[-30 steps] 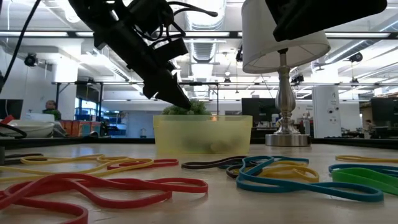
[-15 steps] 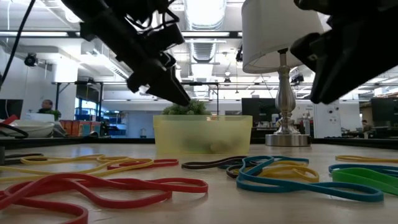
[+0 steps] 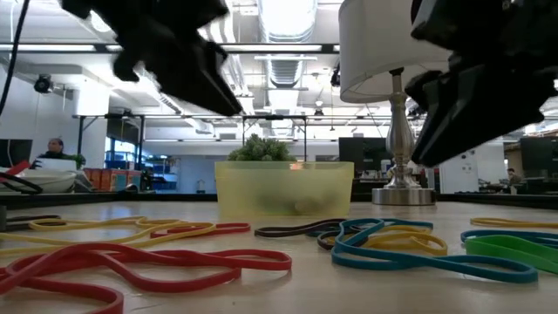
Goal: Pick and place rubber bands into bin
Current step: Put the blue rubber band into the yellow bin
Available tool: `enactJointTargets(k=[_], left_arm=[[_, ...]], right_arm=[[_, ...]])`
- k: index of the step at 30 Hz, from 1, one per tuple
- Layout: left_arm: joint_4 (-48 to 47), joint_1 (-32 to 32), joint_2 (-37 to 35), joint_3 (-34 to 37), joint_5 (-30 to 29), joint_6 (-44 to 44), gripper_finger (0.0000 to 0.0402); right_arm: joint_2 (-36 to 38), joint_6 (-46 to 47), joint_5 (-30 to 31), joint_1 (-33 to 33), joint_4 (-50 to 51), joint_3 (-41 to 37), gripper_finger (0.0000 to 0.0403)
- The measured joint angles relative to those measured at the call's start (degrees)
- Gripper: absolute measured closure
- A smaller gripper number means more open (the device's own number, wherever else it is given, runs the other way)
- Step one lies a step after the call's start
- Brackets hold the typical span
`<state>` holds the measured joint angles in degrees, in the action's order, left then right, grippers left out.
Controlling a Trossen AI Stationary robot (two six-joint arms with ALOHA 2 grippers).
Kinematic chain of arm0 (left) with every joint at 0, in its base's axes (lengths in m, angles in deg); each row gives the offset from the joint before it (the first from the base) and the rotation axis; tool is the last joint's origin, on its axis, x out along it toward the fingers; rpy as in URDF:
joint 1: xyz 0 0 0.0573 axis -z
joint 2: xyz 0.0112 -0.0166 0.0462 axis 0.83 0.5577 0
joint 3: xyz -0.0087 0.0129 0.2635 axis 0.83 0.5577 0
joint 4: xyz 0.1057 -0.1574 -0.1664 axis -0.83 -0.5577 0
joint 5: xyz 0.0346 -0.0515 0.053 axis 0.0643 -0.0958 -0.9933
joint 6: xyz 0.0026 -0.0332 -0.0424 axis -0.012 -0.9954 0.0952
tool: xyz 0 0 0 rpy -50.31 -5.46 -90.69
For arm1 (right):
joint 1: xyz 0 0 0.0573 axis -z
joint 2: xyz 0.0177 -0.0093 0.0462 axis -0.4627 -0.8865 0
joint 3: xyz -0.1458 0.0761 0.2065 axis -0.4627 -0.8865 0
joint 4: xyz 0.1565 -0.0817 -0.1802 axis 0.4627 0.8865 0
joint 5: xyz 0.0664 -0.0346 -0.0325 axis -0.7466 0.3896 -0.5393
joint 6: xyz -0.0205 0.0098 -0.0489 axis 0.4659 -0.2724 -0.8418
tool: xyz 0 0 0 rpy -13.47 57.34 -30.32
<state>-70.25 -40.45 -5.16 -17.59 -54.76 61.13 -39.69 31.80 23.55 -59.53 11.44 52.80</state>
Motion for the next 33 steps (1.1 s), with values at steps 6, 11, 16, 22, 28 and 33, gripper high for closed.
enactJointTargets(k=[6, 11, 16, 22, 28, 33], left_arm=[[-2.3, 7.8, -4.5, 0.4, -4.0, -2.2, 0.0295], [-2.9, 15.8, -7.6, 2.2, -17.3, -2.2, 0.0295], [-2.1, 23.7, -11.3, 4.6, -33.9, -2.2, 0.0295], [-0.4, 30.0, -12.9, 6.3, -44.2, -2.2, 0.0295], [-0.3, 31.9, -13.0, 7.2, -48.1, -2.2, 0.0295], [0.1, 32.1, -13.0, 7.2, -49.3, -2.2, 0.0295]], right_arm=[[-3.1, 0.8, 0.6, 0.3, -1.6, -0.2, 0.0291], [-5.0, 2.5, 0.6, 1.1, -1.6, -0.2, 0.0261], [-6.5, 4.1, 0.5, 2.2, -2.9, -0.1, 0.0241], [-7.8, 6.0, 0.1, 4.0, -3.1, -0.1, 0.0228], [-7.8, 6.0, -3.4, 4.7, -5.4, -0.1, 0.0225], [-7.8, 6.7, -4.1, 5.1, -5.3, -0.4, 0.0226]])
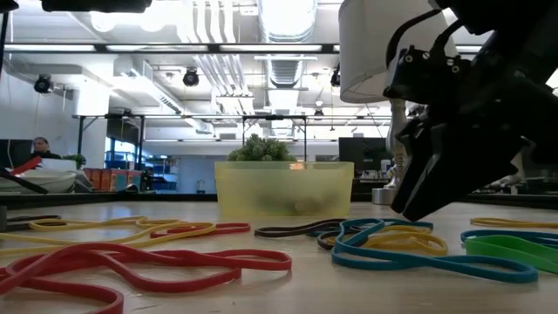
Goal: Pick and place rubber bands into bin
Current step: Put the blue rubber band into the yellow bin
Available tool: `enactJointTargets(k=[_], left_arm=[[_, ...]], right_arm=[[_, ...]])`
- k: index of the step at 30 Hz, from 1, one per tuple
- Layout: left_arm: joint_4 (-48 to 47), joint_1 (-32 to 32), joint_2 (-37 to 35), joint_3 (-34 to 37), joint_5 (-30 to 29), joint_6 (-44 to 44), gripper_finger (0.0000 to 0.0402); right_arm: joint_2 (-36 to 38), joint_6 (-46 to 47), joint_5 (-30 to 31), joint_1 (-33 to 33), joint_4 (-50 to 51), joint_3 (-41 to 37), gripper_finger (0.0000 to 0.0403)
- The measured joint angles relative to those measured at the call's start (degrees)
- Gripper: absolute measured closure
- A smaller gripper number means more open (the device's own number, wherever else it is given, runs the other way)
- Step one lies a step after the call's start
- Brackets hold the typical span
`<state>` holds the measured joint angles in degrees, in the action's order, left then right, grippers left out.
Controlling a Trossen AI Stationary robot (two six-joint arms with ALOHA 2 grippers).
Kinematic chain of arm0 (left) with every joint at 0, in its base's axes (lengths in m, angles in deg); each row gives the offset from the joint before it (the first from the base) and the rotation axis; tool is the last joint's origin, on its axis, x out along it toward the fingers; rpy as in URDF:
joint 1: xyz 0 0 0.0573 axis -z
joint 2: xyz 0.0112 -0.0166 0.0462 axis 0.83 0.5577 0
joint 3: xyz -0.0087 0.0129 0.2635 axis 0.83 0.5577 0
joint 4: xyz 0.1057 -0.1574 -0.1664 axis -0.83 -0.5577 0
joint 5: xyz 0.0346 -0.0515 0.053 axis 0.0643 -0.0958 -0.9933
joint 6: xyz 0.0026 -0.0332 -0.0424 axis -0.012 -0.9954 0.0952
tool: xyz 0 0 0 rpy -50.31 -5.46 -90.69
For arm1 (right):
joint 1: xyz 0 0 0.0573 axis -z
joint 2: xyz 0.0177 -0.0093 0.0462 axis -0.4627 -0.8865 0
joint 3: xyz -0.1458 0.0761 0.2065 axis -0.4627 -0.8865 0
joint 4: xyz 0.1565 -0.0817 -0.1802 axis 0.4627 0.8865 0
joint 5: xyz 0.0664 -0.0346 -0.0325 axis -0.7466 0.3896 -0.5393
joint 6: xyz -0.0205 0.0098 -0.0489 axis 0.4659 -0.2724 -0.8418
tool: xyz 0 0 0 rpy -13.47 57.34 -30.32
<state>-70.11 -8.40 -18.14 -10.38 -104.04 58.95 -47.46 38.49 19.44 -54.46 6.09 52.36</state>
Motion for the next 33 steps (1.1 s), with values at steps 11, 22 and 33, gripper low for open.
enactJointTargets(k=[11, 22, 33], left_arm=[[0.4, 0.0, 0.0, 0.0, 0.0, 0.0, 0.0295], [0.5, 0.0, 0.0, 0.1, -0.1, 0.0, 0.0295], [0.5, 0.0, 0.0, 0.1, -0.1, 0.0, 0.0295]], right_arm=[[0.1, 3.2, 0.2, 0.6, -0.7, -2.2, 0.0243], [-1.7, 2.8, 0.1, 0.7, -3.8, -2.5, 0.0270], [-4.3, -0.3, 0.6, 0.9, -4.6, -1.8, 0.0347]])
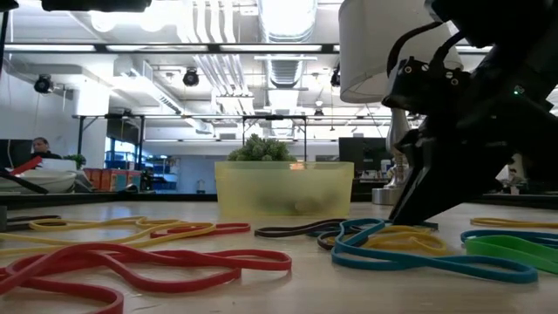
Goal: Pick and place rubber bands into bin
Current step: Put the blue rubber band into the yellow bin
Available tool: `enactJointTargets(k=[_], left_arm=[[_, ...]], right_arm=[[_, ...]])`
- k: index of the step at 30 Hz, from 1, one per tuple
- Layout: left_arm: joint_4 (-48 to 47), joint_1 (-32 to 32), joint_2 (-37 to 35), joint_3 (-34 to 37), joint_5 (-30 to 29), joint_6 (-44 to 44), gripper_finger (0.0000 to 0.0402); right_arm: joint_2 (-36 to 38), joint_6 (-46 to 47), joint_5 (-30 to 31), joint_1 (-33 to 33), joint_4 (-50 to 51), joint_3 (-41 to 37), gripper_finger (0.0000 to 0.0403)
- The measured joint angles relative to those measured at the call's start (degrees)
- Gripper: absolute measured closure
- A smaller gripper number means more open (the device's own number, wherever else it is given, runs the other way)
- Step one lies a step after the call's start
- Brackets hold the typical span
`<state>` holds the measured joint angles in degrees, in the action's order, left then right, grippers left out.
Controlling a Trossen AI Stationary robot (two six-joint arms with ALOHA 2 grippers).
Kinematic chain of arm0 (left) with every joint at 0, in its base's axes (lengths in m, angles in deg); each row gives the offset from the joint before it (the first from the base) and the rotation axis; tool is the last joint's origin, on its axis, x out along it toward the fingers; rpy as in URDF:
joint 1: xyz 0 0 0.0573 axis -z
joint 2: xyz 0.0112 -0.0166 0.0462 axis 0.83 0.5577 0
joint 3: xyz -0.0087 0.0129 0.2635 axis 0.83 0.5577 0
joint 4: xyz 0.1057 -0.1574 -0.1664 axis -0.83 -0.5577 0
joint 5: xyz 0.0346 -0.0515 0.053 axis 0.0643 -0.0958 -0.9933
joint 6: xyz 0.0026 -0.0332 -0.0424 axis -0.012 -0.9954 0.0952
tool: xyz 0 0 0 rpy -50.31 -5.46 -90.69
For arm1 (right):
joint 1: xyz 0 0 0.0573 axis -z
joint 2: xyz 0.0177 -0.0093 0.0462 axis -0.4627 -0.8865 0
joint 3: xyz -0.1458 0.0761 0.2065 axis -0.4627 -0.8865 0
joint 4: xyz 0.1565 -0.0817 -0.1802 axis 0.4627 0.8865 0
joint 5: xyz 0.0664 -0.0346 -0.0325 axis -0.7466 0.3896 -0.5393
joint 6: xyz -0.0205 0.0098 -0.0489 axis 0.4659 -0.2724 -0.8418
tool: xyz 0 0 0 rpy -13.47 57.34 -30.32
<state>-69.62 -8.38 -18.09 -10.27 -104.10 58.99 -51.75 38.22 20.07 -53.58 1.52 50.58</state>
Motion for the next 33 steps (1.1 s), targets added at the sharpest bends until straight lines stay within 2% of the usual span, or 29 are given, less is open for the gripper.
enactJointTargets(k=[3, 14, 28, 33], left_arm=[[0.0, 0.0, 0.0, 0.0, 0.0, 0.0, 0.0295], [0.0, 0.0, 0.0, 0.0, 0.0, 0.0, 0.0295], [0.0, 0.0, 0.0, 0.0, 0.0, 0.0, 0.0295], [0.0, 0.0, 0.0, 0.1, 0.0, 0.0, 0.0295]], right_arm=[[0.2, -2.2, -0.1, 0.0, 0.4, 0.3, 0.0386], [0.6, -12.3, 1.1, 0.2, 2.8, 5.4, 0.0394], [1.4, -20.3, 12.6, 0.1, 17.0, 16.9, 0.0395], [1.4, -23.2, 18.8, 0.2, 21.4, 21.7, 0.0395]])
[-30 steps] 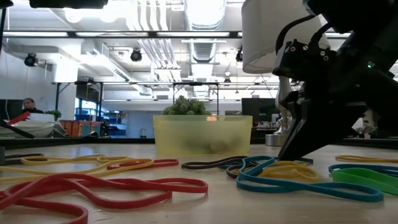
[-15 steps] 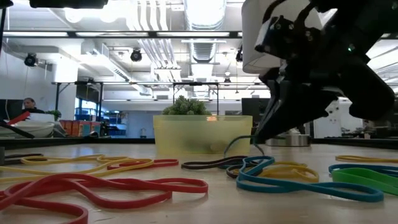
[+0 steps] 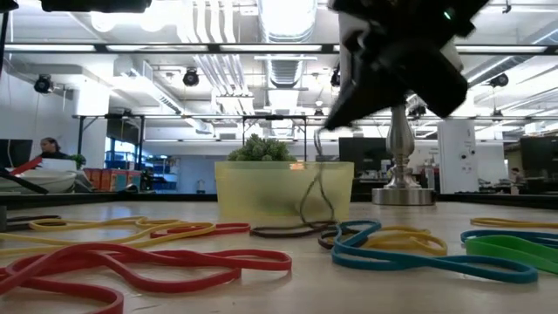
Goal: Pick and place rubber bands into bin
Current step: Put the blue rubber band into the yellow bin
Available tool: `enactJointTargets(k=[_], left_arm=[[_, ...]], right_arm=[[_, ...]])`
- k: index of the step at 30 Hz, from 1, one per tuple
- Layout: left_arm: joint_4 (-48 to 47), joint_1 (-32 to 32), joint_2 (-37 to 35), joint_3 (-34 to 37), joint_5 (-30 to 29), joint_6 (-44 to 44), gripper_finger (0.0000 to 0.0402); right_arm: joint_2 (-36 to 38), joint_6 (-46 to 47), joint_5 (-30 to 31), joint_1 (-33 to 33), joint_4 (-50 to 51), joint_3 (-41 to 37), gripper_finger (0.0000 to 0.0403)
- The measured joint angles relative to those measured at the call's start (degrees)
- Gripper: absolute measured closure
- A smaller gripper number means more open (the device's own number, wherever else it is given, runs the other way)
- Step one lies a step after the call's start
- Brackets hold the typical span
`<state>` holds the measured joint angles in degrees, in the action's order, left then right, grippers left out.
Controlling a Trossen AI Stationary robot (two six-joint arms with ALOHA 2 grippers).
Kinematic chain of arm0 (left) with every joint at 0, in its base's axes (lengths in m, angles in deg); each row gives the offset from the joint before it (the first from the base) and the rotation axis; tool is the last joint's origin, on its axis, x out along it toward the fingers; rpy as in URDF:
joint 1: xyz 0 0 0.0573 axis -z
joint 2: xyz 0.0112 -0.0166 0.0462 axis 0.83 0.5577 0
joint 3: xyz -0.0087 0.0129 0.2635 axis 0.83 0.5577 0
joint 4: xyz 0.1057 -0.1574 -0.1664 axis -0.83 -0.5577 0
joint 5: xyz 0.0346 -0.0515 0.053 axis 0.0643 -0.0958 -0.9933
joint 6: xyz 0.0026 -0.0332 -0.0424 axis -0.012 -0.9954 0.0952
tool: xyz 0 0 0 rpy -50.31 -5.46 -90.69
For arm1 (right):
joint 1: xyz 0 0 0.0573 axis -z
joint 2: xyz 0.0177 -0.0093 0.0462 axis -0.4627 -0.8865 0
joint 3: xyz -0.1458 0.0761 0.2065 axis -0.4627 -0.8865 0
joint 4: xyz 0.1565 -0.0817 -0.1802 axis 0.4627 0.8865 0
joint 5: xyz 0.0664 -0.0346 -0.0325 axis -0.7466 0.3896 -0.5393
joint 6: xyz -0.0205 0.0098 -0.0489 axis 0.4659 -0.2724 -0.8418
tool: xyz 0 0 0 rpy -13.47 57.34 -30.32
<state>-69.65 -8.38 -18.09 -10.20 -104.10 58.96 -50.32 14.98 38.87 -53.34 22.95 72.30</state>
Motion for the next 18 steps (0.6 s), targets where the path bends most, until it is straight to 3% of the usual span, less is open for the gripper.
enactJointTargets(k=[10, 18], left_arm=[[0.0, 0.0, 0.0, 0.2, 0.0, 0.0, 0.0295], [0.0, 0.0, 0.0, 0.3, 0.0, 0.0, 0.0295]], right_arm=[[0.0, -7.7, 6.3, 2.3, 4.2, 7.9, 0.0394], [0.1, -11.3, 6.4, 9.2, 4.2, 9.2, 0.0394]])
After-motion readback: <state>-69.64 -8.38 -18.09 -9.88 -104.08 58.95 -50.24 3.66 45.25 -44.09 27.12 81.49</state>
